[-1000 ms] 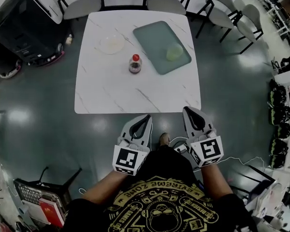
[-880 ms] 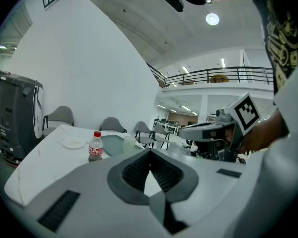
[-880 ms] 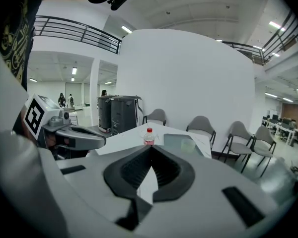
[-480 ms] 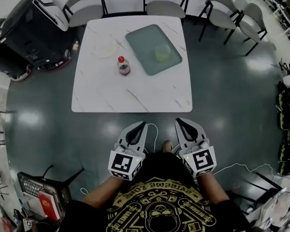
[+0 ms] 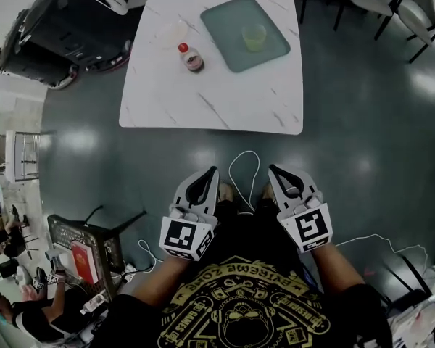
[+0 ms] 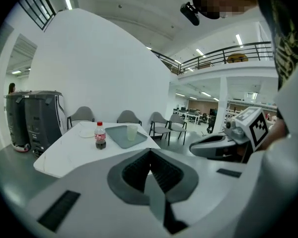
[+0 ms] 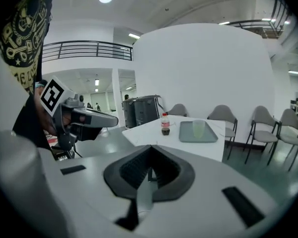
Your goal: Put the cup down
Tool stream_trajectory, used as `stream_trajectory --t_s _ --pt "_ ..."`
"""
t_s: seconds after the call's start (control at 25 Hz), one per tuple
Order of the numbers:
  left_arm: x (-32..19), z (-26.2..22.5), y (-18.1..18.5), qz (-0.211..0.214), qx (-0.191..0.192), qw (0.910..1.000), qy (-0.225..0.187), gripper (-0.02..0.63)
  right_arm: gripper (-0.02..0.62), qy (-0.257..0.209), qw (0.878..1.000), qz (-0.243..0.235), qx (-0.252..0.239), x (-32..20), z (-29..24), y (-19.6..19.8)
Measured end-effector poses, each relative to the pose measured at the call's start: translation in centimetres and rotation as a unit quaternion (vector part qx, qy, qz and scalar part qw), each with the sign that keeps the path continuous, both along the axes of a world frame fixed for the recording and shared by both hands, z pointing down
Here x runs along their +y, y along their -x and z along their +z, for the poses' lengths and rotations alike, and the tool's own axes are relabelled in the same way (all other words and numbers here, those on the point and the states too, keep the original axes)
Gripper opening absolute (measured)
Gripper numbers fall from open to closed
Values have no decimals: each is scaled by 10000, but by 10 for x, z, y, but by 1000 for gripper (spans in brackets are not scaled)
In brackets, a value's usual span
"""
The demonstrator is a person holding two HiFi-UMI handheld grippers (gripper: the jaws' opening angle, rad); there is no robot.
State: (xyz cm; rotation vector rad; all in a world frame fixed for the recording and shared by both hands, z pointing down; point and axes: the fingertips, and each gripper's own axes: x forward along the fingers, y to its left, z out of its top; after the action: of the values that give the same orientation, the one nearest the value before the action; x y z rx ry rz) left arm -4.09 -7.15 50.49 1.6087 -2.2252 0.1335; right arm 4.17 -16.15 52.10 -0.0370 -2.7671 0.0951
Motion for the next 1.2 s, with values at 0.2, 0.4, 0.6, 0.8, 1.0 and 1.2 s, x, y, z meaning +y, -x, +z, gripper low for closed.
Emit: stream_trajectory --t_s 0.2,0.4,0.6,0.8,1.0,1.2 --pt "18 -3 5 34 -184 9997 -122 -5 6 -146 9997 170 -43 25 -8 -13" --pt "36 -13 -4 514 -204 9980 -310 -5 6 204 9946 998 -212 52 -14 -21" --pt "79 9 -9 935 62 9954 -200 -5 6 186 9884 1510 21 92 -15 -19" --pt "99 17 -4 1095 113 9936 -245 -5 6 201 9860 1652 114 122 0 -23" --pt "114 23 -1 1168 158 9927 -249 -5 5 74 9871 1597 109 141 1 -18" --pt "124 22 1 1160 125 9927 -303 -5 3 -150 9873 1576 157 146 -2 -12"
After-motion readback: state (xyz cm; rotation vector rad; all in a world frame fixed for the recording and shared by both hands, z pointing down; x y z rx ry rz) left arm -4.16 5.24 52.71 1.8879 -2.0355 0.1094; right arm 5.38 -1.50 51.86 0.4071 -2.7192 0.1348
